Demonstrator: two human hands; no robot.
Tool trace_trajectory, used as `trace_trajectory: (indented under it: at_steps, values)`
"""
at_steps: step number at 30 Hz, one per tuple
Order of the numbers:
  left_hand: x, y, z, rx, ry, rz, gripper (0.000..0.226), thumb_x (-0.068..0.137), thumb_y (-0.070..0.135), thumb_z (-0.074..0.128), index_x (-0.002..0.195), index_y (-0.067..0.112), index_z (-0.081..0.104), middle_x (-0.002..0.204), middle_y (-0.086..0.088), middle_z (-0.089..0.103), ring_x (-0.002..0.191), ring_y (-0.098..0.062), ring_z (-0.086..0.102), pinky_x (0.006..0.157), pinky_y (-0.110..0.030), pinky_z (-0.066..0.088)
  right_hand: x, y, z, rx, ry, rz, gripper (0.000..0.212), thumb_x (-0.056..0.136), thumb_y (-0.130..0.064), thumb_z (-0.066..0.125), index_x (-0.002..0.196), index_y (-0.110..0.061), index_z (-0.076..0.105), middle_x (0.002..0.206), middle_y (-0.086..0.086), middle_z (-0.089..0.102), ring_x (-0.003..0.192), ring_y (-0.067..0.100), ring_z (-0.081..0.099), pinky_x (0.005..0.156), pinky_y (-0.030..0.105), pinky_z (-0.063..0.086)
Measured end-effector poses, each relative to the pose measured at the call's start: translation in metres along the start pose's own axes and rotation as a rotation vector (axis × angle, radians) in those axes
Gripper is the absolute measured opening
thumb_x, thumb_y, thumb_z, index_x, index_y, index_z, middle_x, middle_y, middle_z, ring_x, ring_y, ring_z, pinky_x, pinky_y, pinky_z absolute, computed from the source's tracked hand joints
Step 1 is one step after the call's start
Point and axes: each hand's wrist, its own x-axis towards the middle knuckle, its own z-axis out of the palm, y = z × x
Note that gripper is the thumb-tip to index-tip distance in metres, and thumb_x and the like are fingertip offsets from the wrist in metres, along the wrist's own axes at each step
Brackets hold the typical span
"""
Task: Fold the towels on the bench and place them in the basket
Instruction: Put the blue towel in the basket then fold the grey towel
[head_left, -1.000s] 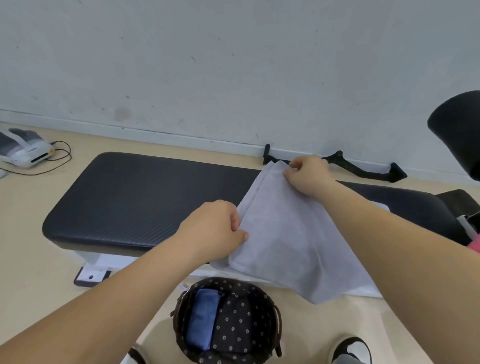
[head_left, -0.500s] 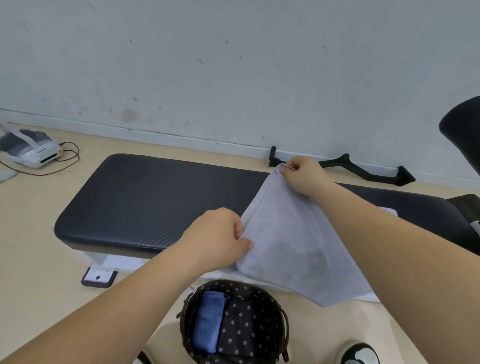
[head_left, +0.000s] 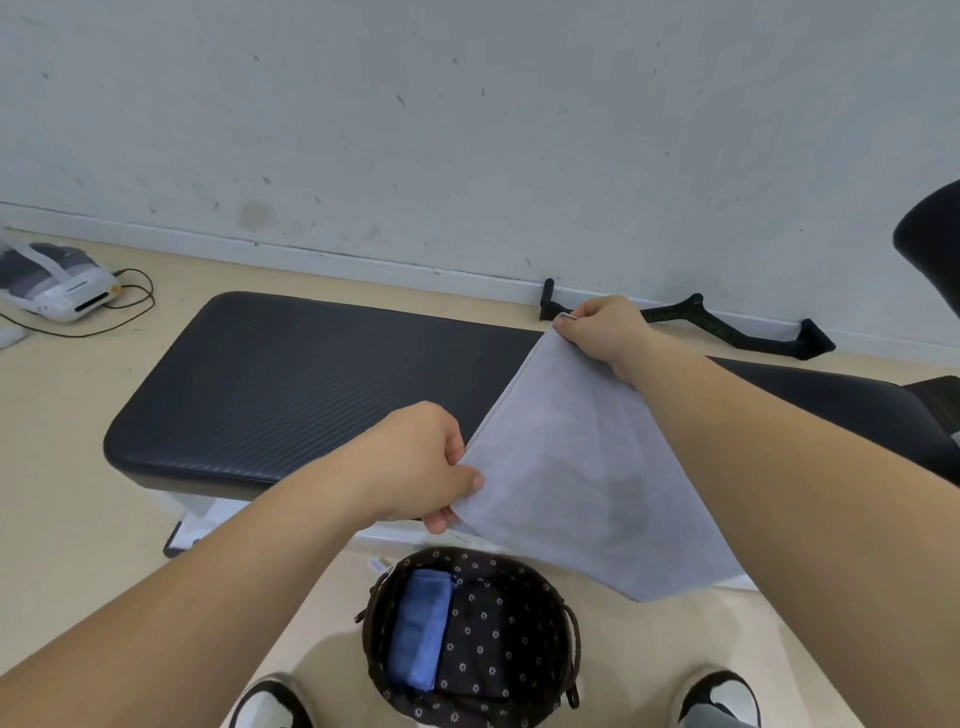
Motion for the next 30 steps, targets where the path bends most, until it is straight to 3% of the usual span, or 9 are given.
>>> trace_trajectory:
  at_steps: [5, 8, 10, 12, 15, 19, 24, 27, 30]
  values:
    - [0.0, -0.002, -0.005, -0.006, -0.039, -0.015, 0.015, 0.098, 0.025, 0.064, 0.095, 0.013, 0.057, 0.066, -0.003, 0.077, 0.059, -0.012, 0.071, 0.069, -0.032, 0.052, -0.005, -0.002, -0.006, -0.023, -0.008, 0.009, 0.02, 0.093, -0.042, 0.068, 0.087, -0.023, 0.072, 0.099, 0.0, 0.069, 0.101, 0.023, 0.063, 0.084, 0.03, 0.051]
    - [0.0, 0.002, -0.003, 0.074, -0.014, -0.004, 0.017, 0.094, 0.022, 0.062, 0.099, 0.006, 0.064, 0.069, -0.004, 0.078, 0.057, -0.01, 0.071, 0.07, -0.03, 0.058, -0.011, -0.01, -0.006, -0.259, -0.069, 0.022, 0.042, 0.101, -0.049, 0.049, 0.12, -0.018, 0.069, 0.124, 0.004, 0.066, 0.12, 0.03, 0.058, 0.098, 0.034, 0.046]
    - [0.0, 0.003, -0.001, 0.155, 0.066, -0.008, 0.024, 0.088, 0.025, 0.062, 0.101, 0.004, 0.064, 0.072, -0.005, 0.078, 0.056, -0.013, 0.069, 0.063, -0.028, 0.053, -0.014, -0.017, -0.006, -0.352, -0.087, 0.071, 0.052, 0.101, -0.051, 0.042, 0.132, -0.015, 0.062, 0.133, 0.007, 0.061, 0.126, 0.033, 0.055, 0.098, 0.036, 0.044]
    - [-0.001, 0.004, 0.003, 0.233, 0.169, -0.012, 0.027, 0.083, 0.032, 0.064, 0.099, 0.011, 0.059, 0.082, -0.003, 0.075, 0.065, -0.016, 0.065, 0.06, -0.029, 0.047, -0.012, -0.02, -0.009, -0.342, -0.12, 0.117, 0.05, 0.095, -0.05, 0.047, 0.129, -0.017, 0.062, 0.128, 0.006, 0.062, 0.119, 0.032, 0.058, 0.1, 0.039, 0.048]
    - [-0.001, 0.008, 0.01, 0.32, 0.227, -0.022, 0.026, 0.081, 0.039, 0.063, 0.093, 0.018, 0.054, 0.086, 0.005, 0.064, 0.073, -0.016, 0.057, 0.057, -0.028, 0.04, -0.008, -0.015, -0.012, -0.132, -0.13, 0.125, 0.032, 0.091, -0.039, 0.061, 0.107, -0.012, 0.07, 0.104, 0.002, 0.067, 0.097, 0.026, 0.064, 0.097, 0.039, 0.054]
    - [0.002, 0.011, 0.02, 0.341, 0.253, 0.032, 0.02, 0.083, 0.032, 0.059, 0.08, 0.015, 0.05, 0.078, 0.004, 0.054, 0.066, -0.017, 0.046, 0.053, -0.027, 0.033, -0.015, -0.003, -0.012, 0.076, 0.031, -0.001, 0.021, 0.087, -0.037, 0.069, 0.08, -0.018, 0.062, 0.083, -0.002, 0.062, 0.084, 0.022, 0.059, 0.079, 0.033, 0.051]
    - [-0.008, 0.01, 0.013, 0.111, 0.289, 0.162, 0.011, 0.082, 0.024, 0.063, 0.086, 0.019, 0.054, 0.082, 0.005, 0.062, 0.071, -0.017, 0.055, 0.062, -0.033, 0.046, -0.044, -0.005, -0.036, 0.015, 0.227, -0.248, 0.014, 0.092, -0.031, 0.063, 0.081, -0.026, 0.056, 0.079, -0.009, 0.06, 0.083, 0.02, 0.057, 0.08, 0.033, 0.047]
    - [-0.018, 0.012, 0.004, -0.129, 0.238, 0.161, 0.019, 0.082, 0.017, 0.066, 0.097, 0.026, 0.059, 0.088, 0.003, 0.067, 0.079, -0.016, 0.064, 0.072, -0.034, 0.055, -0.072, -0.013, -0.063, 0.065, 0.123, -0.293, 0.009, 0.094, -0.023, 0.067, 0.089, -0.019, 0.062, 0.08, -0.005, 0.059, 0.075, 0.015, 0.054, 0.065, 0.025, 0.045]
    - [-0.028, 0.011, -0.005, -0.216, 0.175, 0.136, 0.016, 0.085, 0.012, 0.061, 0.092, 0.021, 0.071, 0.089, -0.001, 0.073, 0.082, -0.017, 0.065, 0.073, -0.03, 0.052, -0.1, -0.015, -0.102, -0.027, -0.045, -0.255, 0.01, 0.091, -0.026, 0.072, 0.098, -0.019, 0.075, 0.099, -0.001, 0.074, 0.091, 0.017, 0.067, 0.077, 0.031, 0.056]
